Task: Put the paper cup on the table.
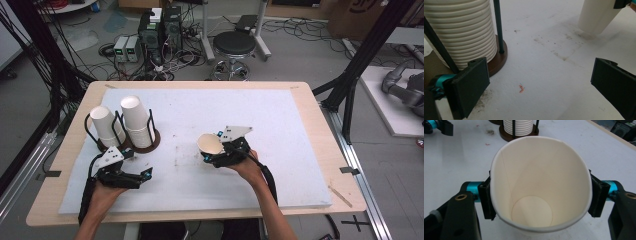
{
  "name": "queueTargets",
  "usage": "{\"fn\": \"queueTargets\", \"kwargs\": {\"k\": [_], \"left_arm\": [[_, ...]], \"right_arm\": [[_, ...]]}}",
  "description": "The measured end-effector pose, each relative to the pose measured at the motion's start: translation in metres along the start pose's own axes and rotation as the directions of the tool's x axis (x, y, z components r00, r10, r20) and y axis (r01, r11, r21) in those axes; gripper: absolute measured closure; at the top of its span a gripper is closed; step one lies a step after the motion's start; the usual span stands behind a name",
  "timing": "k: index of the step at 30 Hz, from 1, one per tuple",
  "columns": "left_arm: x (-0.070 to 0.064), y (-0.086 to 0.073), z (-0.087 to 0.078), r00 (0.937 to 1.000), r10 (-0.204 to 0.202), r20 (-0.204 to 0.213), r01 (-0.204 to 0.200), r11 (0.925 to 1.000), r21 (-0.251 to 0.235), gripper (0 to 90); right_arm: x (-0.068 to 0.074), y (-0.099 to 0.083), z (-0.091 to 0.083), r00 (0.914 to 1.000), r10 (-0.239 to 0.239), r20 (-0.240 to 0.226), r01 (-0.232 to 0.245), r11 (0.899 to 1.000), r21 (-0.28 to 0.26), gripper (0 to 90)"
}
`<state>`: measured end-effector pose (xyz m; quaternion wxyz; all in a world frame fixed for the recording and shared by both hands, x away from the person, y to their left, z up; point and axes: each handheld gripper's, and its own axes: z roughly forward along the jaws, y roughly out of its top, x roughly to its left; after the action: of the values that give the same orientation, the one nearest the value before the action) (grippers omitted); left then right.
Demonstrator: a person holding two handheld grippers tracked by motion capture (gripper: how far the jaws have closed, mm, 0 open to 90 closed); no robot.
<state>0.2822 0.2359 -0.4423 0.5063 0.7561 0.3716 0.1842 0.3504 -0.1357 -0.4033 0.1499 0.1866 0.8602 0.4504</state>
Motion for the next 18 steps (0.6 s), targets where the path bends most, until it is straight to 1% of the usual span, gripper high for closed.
{"fn": "queueTargets", "kwargs": {"k": [3,4,7,10,13,14,18], "left_arm": [[0.0,0.0,0.0,1.0,-0.002,0.002,0.002,1.0,-0.001,1.7],[0.001,0.0,0.0,1.0,-0.001,0.002,0.001,1.0,0.001,1.8],[0.0,0.0,0.0,1.0,-0.001,0.003,0.001,1.0,0.0,1.8],[0.0,0.0,0.0,1.0,-0.001,0.004,0.001,1.0,0.0,1.8],[0.0,0.0,0.0,1.0,-0.001,0.004,0.001,1.0,0.0,1.7],[0.0,0.0,0.001,1.0,-0.002,0.006,0.002,1.0,0.0,1.7],[0.0,-0.001,0.001,1.0,-0.001,0.006,0.001,1.0,0.003,1.7]], "right_arm": [[0.001,-0.001,0.003,1.0,0.001,-0.001,-0.001,1.0,0.003,28.1],[0.001,-0.002,0.003,0.9999,0.01,-0.006,-0.01,1.0,0.005,28.2],[0.001,-0.004,0.005,0.9999,0.01,-0.011,-0.01,1.0,0.004,28.1],[0.002,-0.006,0.007,0.9996,0.022,-0.017,-0.022,1.0,0.006,28.1],[0.002,-0.008,0.01,0.9996,0.021,-0.02,-0.021,1.0,0.013,28.1],[0.003,-0.009,0.011,0.9994,0.028,-0.018,-0.028,1.0,0.012,28.1],[0.003,-0.011,0.012,0.9995,0.024,-0.019,-0.024,1.0,0.012,28.1]]}}
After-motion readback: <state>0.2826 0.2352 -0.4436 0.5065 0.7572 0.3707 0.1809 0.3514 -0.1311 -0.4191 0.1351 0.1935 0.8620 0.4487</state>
